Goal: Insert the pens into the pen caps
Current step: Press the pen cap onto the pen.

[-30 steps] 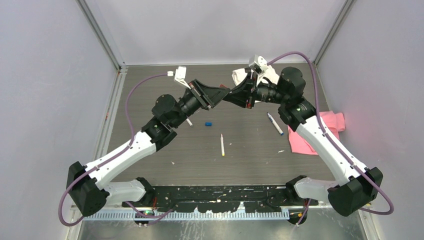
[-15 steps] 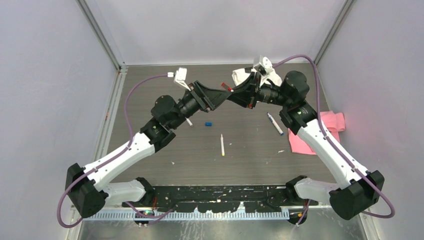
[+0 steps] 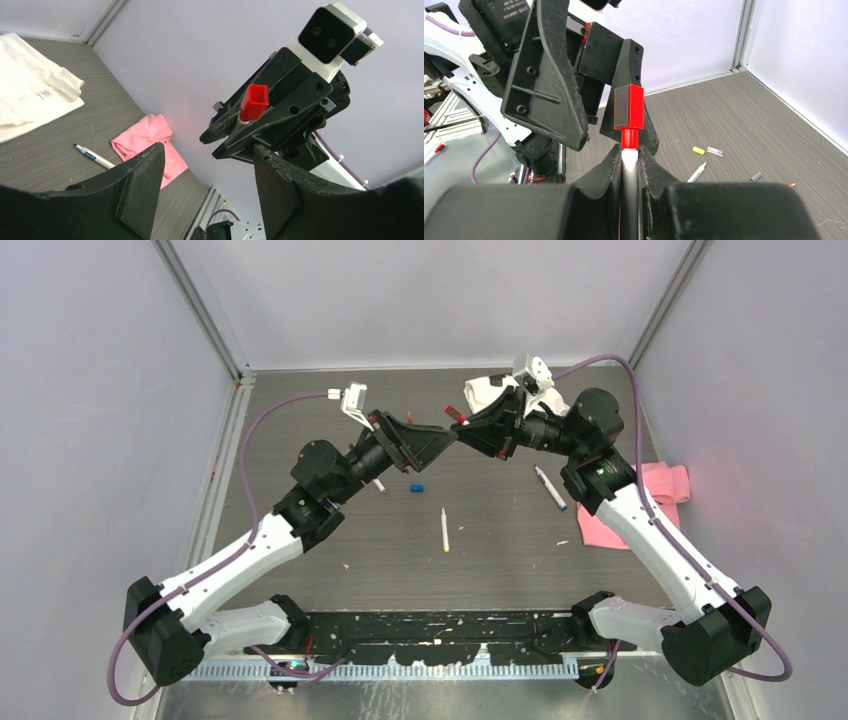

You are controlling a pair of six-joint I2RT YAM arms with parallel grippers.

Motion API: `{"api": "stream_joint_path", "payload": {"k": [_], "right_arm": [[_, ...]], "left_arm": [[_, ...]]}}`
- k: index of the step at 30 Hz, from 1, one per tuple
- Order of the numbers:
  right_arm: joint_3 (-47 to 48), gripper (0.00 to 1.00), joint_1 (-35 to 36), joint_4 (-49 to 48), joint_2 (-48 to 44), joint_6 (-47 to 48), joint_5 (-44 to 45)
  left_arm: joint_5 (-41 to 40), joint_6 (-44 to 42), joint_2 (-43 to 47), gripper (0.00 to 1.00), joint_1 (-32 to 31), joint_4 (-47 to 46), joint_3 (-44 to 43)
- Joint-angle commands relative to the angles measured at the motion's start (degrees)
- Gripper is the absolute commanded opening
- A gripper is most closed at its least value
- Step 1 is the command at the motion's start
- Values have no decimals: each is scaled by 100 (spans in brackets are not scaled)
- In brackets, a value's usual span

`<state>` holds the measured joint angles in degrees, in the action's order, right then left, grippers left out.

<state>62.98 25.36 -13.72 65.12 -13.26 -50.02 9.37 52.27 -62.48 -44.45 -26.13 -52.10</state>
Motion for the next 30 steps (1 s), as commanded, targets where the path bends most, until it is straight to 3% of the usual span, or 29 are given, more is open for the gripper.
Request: {"api": "stream_joint_path", "payload": {"k": [1,14,30], "right_arm": [[-52,1,-6,-241,-178,-25,-31],[-84,1,-1,-117,-132,25,-102],[-32,1,-1,329,-20,297,-184]], "left_arm": [[212,-283,-46,65,32,-416,-404],[230,-225,-487,46,32,-262,-749],[-119,-23,-505,47,41,-404,-586]]}}
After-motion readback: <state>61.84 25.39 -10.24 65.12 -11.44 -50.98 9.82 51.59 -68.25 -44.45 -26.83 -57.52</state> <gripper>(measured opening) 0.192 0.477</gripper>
